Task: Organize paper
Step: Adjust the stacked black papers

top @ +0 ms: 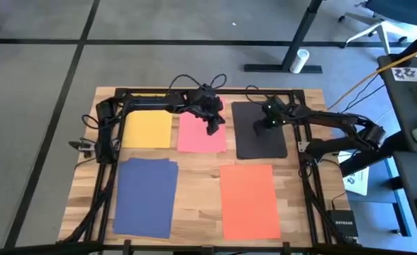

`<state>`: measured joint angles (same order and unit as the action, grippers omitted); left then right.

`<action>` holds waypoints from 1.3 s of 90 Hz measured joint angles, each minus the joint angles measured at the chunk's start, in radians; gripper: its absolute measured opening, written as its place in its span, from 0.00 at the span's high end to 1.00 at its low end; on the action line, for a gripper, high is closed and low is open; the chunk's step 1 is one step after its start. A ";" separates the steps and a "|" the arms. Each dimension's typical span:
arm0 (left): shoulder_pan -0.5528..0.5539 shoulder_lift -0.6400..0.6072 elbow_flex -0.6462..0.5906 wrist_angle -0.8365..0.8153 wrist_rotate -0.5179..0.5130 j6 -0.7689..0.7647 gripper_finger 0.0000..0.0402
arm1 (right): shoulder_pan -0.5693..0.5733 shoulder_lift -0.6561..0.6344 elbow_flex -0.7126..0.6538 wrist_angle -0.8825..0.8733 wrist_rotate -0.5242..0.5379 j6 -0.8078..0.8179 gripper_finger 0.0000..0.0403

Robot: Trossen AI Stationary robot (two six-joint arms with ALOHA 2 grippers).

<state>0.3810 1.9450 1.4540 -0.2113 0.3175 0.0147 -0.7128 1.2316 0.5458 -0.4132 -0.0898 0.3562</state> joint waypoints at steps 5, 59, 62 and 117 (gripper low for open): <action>0.002 0.011 0.024 -0.021 -0.006 -0.006 1.00 | 0.000 -0.006 0.027 -0.052 0.003 -0.002 1.00; -0.022 0.370 0.407 -0.310 -0.129 -0.111 1.00 | -0.042 -0.025 0.081 -0.342 0.239 -0.010 1.00; -0.026 0.380 0.416 -0.329 -0.147 -0.097 1.00 | -0.042 -0.025 0.081 -0.355 0.252 0.000 1.00; -0.024 0.404 0.434 -0.225 -0.214 -0.115 1.00 | -0.042 0.033 0.081 -0.389 0.359 0.139 1.00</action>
<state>0.3567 2.3487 1.8881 -0.4362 0.1036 -0.1004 -0.7551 1.2643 0.6266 -0.8023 0.2692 0.4950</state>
